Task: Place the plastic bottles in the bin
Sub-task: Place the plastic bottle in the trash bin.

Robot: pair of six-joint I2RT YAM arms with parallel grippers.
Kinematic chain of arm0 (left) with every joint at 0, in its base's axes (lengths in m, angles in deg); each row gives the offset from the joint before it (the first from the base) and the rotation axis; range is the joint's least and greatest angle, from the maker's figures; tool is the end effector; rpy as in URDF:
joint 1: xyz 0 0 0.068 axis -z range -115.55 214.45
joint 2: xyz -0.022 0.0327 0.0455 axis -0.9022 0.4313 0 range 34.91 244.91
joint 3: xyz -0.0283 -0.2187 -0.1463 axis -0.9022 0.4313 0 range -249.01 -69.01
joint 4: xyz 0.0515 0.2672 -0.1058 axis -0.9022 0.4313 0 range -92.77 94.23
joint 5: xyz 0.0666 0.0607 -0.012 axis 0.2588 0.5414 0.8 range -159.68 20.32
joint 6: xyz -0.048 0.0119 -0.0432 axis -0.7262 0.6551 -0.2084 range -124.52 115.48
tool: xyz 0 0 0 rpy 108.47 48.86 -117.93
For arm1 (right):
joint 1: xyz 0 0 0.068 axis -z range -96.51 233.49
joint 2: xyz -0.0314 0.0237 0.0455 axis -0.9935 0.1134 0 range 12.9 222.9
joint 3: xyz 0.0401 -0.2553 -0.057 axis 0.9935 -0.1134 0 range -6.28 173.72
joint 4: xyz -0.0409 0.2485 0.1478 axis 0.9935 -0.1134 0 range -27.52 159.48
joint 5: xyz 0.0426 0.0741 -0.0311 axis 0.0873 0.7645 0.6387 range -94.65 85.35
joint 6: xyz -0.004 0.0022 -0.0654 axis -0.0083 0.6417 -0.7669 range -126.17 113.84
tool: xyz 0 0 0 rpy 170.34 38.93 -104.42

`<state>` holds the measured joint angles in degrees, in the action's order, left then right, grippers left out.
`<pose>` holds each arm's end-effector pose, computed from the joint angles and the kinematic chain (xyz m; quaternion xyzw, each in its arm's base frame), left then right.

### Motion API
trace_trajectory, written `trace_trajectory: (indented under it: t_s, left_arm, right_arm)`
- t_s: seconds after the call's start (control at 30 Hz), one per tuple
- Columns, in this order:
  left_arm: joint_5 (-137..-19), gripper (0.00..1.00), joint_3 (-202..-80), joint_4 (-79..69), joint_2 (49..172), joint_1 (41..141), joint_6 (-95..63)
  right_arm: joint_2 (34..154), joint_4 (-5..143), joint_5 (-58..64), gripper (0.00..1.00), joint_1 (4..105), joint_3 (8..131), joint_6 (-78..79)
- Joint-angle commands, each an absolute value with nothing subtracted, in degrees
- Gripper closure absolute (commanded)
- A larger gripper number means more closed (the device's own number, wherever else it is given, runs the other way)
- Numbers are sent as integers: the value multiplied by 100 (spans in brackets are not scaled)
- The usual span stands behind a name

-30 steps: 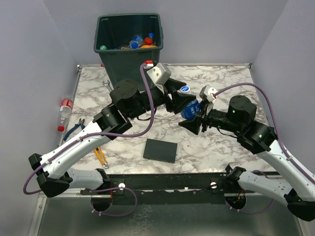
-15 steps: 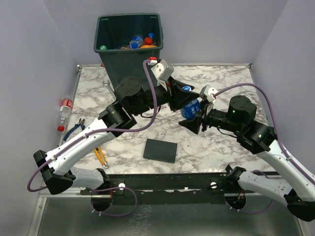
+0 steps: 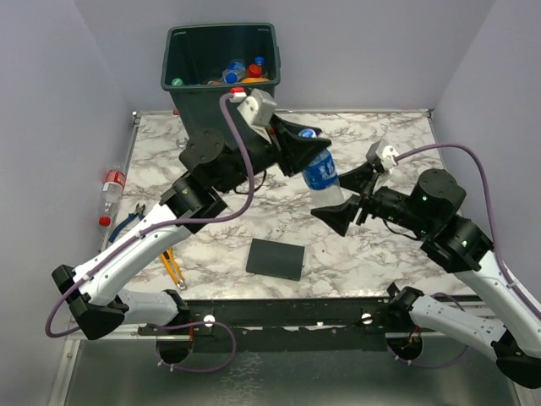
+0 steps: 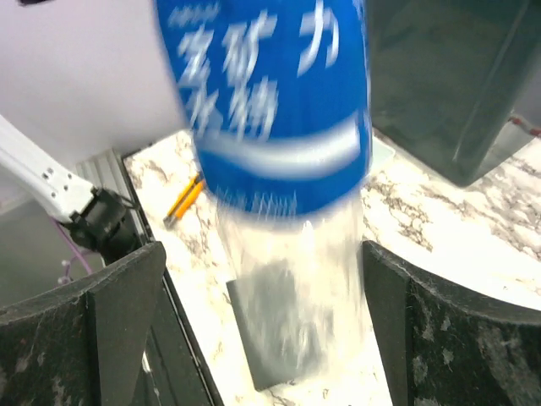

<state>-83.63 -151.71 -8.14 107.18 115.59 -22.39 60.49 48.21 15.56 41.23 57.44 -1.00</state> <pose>0.1933 -0.2597 0.4998 0.2642 0.5460 -0.5088 0.6109 0.1504 0.1608 0.4260 -0.3433 0.6513 0.3857 0.5561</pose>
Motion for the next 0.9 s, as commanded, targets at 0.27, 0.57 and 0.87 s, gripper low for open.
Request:
trace_trajectory:
  t_s: [0.27, 0.57, 0.87]
  left_arm:
    - [-5512, 100, -17120, -2485, 11319, 9969, -718]
    - [-4449, 100, -17651, -3590, 12691, 8305, -2218]
    - [-4632, 100, -18383, -3655, 14119, 7772, -4030]
  right_arm:
    - [4476, 5907, 1141, 0, 4099, 5351, 515]
    - [3782, 6798, 568, 0, 4097, 3883, 1160]
    - [3826, 6903, 285, 0, 4102, 3333, 1392]
